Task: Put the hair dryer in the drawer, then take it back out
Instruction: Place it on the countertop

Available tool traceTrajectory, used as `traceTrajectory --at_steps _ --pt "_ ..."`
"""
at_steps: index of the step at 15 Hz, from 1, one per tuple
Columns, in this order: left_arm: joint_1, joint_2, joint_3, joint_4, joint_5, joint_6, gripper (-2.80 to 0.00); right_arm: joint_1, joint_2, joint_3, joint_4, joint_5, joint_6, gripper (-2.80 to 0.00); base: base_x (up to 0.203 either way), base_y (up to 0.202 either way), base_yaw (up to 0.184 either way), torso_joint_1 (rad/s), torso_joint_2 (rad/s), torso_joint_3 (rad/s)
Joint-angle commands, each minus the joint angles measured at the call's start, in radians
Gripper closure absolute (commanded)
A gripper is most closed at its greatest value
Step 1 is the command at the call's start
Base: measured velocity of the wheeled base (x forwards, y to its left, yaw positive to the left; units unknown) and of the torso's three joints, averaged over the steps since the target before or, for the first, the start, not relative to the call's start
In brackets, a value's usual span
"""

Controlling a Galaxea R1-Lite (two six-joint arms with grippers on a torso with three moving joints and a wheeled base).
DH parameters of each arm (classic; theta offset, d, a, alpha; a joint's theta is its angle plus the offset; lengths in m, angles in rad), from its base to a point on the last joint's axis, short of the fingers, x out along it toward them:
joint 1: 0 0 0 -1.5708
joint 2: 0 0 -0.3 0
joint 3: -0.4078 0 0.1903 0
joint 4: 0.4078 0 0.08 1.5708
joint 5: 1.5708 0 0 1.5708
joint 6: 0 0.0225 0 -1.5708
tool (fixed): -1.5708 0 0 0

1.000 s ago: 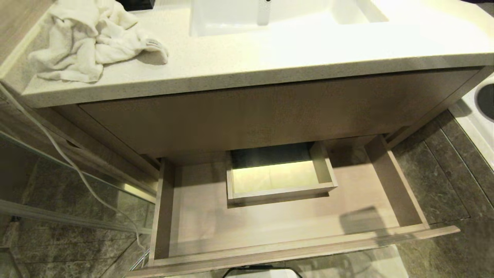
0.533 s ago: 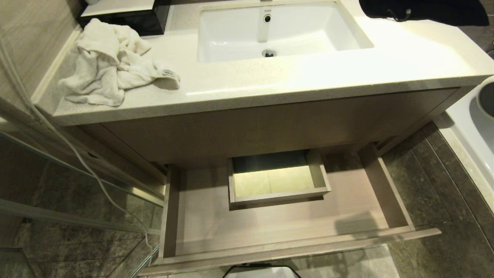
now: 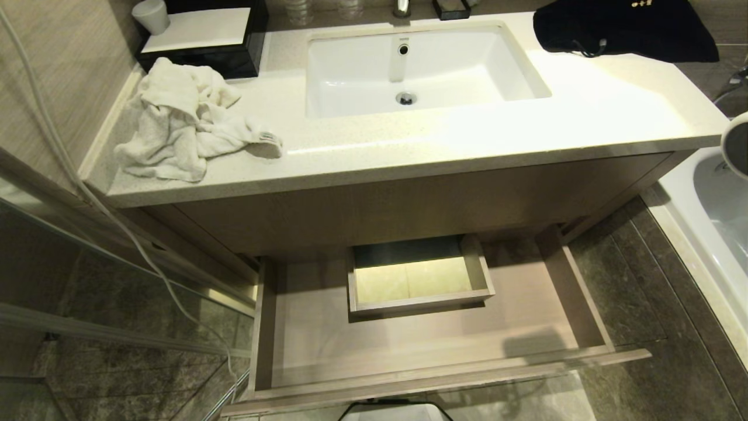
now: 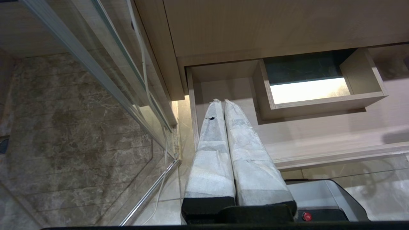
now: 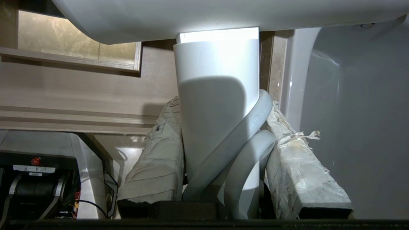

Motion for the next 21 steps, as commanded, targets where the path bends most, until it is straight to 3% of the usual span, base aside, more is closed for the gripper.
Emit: traceTrajectory --at_steps 1,21 --pt "0.0 0.0 -0.001 -0.001 -0.001 -0.001 0.0 0.001 0.002 0.0 -0.001 0.001 -0.003 0.0 0.0 0.0 0.0 0.034 -0.05 -0.034" --pt "0.0 0.001 0.0 -0.001 0.0 -0.001 0.0 0.002 -0.015 0.007 -0.01 0.002 -0.006 0.0 0.0 0.0 0.0 0.001 0.0 -0.001"
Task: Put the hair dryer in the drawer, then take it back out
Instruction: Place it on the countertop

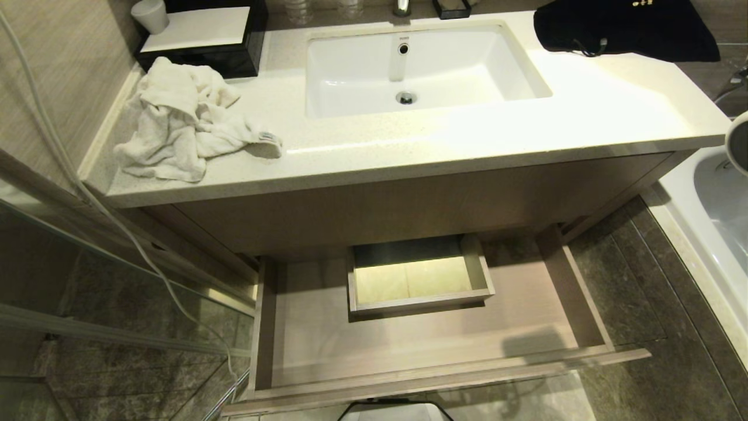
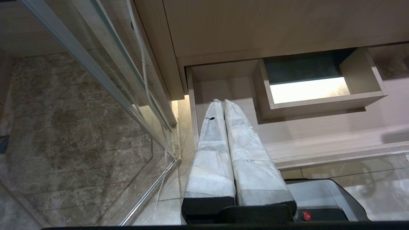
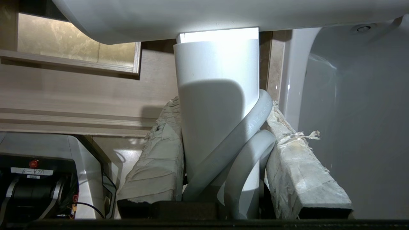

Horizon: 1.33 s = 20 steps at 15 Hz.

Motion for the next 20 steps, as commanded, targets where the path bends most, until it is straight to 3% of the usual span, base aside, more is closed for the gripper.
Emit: traceTrajectory --at_steps 1,20 --pt "0.0 0.002 -0.001 0.0 0.001 -0.001 0.0 -0.001 0.0 0.001 0.002 0.001 -0.003 0.0 0.0 0.0 0.0 0.0 0.0 0.0" --pt "0.0 0.001 0.0 0.0 0.001 -0.001 0.0 0.001 0.051 -0.016 0.016 -0.001 0.0 0.0 0.0 0.0 0.0 0.0 0.0 0.0"
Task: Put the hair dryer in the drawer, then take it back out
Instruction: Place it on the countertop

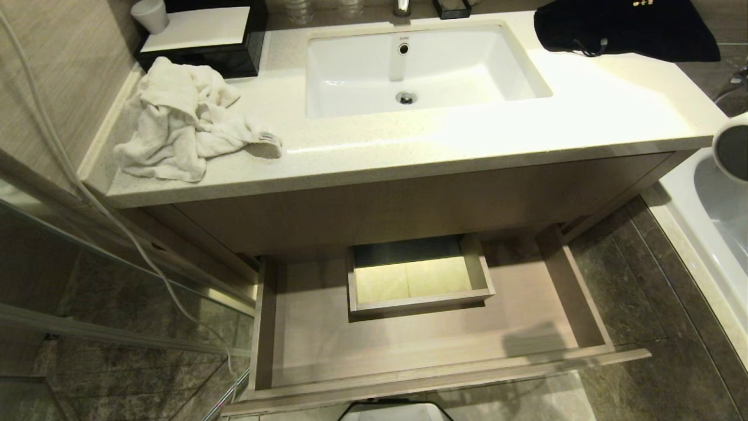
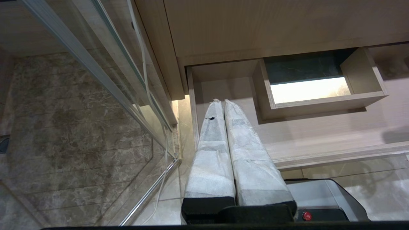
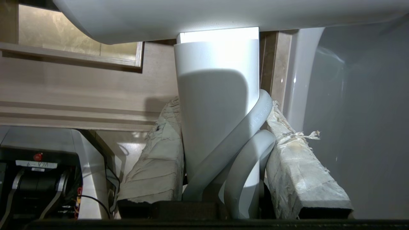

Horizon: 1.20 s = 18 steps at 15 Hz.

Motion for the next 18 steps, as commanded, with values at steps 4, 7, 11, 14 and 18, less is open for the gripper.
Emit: traceTrajectory --at_steps 4,7,11,14,18 --pt "0.0 0.0 -0.001 0.0 0.001 -0.001 0.0 -0.002 0.005 -0.009 0.004 0.001 0.001 0.0 0.0 0.0 0.0 0.012 0.0 0.014" --pt "0.0 0.001 0.0 0.0 0.001 -0.001 0.0 -0.002 0.008 -0.026 0.004 0.001 0.001 0.0 0.0 0.0 0.0 0.2 0.0 0.196" --pt "0.0 0.001 0.0 0.0 0.001 -0.001 0.0 -0.002 0.008 -0.026 -0.006 0.001 0.001 0.0 0.0 0.0 0.0 0.282 -0.03 0.242" --pt "0.0 0.001 0.0 0.0 0.0 -0.001 0.0 -0.002 0.011 -0.026 -0.01 0.001 -0.001 0.0 0.0 0.0 0.0 0.307 -0.08 0.227" --pt "0.0 0.0 0.0 0.0 0.001 -0.001 0.0 0.0 0.05 -0.052 -0.012 0.003 -0.002 0.0 0.0 0.0 0.0 0.327 -0.12 0.199"
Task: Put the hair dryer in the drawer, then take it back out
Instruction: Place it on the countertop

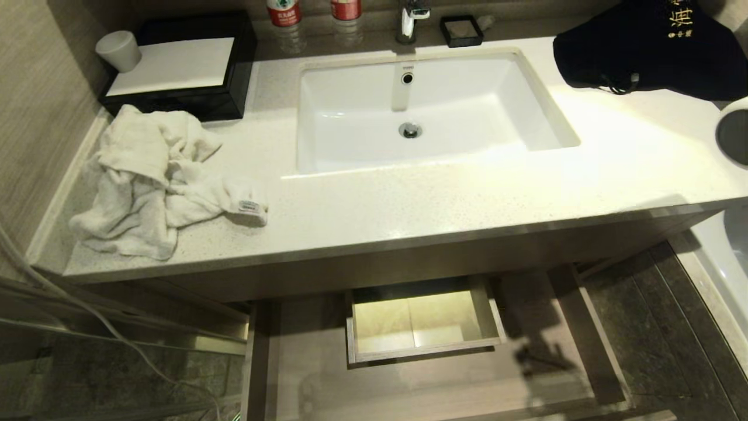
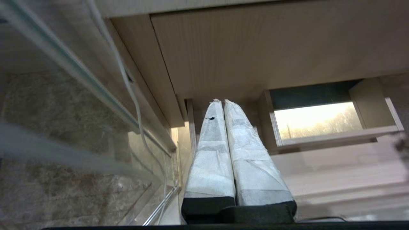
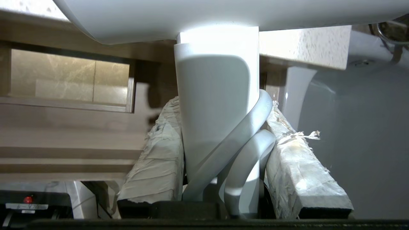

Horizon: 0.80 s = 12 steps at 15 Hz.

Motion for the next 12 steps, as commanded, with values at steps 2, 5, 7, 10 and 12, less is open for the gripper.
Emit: traceTrajectory --at_steps 2,5,7,10,12 --pt "0.0 0.0 0.0 0.0 0.0 0.0 0.0 0.0 0.048 -0.026 0.0 0.003 -0.003 0.0 0.0 0.0 0.0 0.344 -0.16 0.18" --pt "0.0 0.0 -0.001 0.0 -0.001 0.0 0.0 0.0 0.123 -0.082 -0.016 0.001 -0.04 0.0 0.0 0.0 0.0 0.249 -0.13 0.105" --pt "0.0 0.0 0.0 0.0 0.0 0.0 0.0 0.0 0.176 -0.133 -0.009 0.001 -0.052 0.0 0.0 0.0 0.0 0.067 -0.04 0.03" --pt "0.0 0.002 0.0 0.0 0.001 0.0 0.0 0.002 0.23 -0.161 -0.007 0.006 -0.053 0.0 0.0 0.0 0.0 0.009 -0.01 0.004" --pt "0.0 0.002 -0.001 0.0 0.001 0.0 0.0 0.002 0.247 -0.162 -0.012 0.01 -0.057 0.0 0.0 0.0 0.0 0.071 -0.05 0.032"
